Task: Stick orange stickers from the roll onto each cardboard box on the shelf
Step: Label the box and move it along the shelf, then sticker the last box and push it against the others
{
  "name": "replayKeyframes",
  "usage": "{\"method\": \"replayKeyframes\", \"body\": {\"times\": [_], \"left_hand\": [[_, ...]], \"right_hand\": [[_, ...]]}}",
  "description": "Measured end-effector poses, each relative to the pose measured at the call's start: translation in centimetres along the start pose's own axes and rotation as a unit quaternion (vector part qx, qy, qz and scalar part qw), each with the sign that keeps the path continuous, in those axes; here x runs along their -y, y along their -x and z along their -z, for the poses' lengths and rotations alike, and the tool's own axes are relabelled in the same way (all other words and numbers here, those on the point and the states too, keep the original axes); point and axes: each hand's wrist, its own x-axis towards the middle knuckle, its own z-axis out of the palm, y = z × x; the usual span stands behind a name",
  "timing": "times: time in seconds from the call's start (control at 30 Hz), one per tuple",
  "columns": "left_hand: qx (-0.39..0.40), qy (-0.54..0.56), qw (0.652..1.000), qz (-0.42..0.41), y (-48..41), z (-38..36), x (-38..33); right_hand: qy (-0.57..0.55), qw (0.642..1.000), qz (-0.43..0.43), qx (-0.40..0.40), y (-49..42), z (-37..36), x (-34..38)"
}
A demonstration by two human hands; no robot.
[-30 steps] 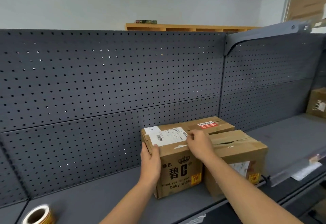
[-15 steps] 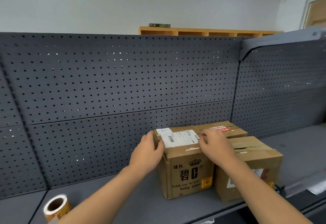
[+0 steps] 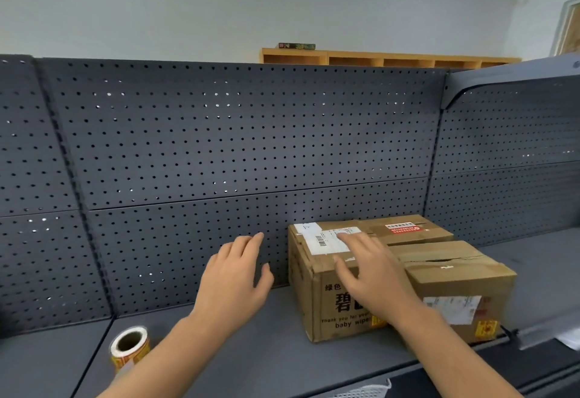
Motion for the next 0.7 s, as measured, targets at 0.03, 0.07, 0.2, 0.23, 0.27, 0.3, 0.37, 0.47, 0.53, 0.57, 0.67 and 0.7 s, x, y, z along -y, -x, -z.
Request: {"method": "replayKeyframes", "body": {"times": [0.03, 0.07, 0.2, 0.23, 0.27, 0.3, 0.37, 0.47, 0.53, 0.57, 0.67, 0.7], "left_hand": [[-0.003, -0.003, 1.0, 0.001, 0.6, 0.2, 0.7], [-0.006, -0.006, 1.0, 0.004, 1.3, 0.4, 1.5], [-0.009, -0.017, 0.999, 0.028, 4.1, 1.2, 4.8], [-0.006, -0.021, 0.999, 0.034, 4.7, 1.3, 5.6], [-0.003, -0.026, 0.999, 0.04, 5.4, 1.5, 6.4], [0.0, -0.032, 0.998, 0.047, 6.0, 1.8, 7.3], [0.005, -0.042, 0.997, 0.064, 7.3, 2.4, 9.0], [0.003, -0.045, 0.994, 0.095, 9.1, 3.6, 11.6], [-0.003, -0.05, 0.992, 0.112, 10.3, 4.7, 13.5], [-0.006, -0.055, 0.991, 0.119, 10.9, 5.3, 14.4], [-0.006, -0.077, 0.987, 0.144, 12.7, 7.7, 17.4], [-0.005, -0.088, 0.985, 0.151, 13.3, 8.5, 18.5]], "right_hand": [[-0.004, 1.0, 0.006, 0.006, 0.3, -0.5, 0.6], [-0.01, 1.0, 0.013, 0.009, 0.6, -1.0, 1.2], [-0.028, 0.999, 0.036, 0.014, 1.3, -3.2, 4.1], [-0.034, 0.999, 0.04, 0.014, 1.4, -3.7, 4.9], [-0.04, 0.998, 0.045, 0.014, 1.5, -4.3, 5.7], [-0.044, 0.998, 0.051, 0.016, 1.5, -4.8, 6.6], [-0.05, 0.996, 0.067, 0.021, 1.6, -6.0, 8.2], [-0.063, 0.994, 0.084, 0.031, 1.4, -7.7, 10.8], [-0.074, 0.992, 0.089, 0.039, 1.1, -8.7, 12.7], [-0.079, 0.992, 0.094, 0.042, 1.0, -9.2, 13.8], [-0.089, 0.989, 0.111, 0.049, 0.6, -10.9, 17.4], [-0.09, 0.988, 0.114, 0.053, 0.4, -11.5, 18.6]]}}
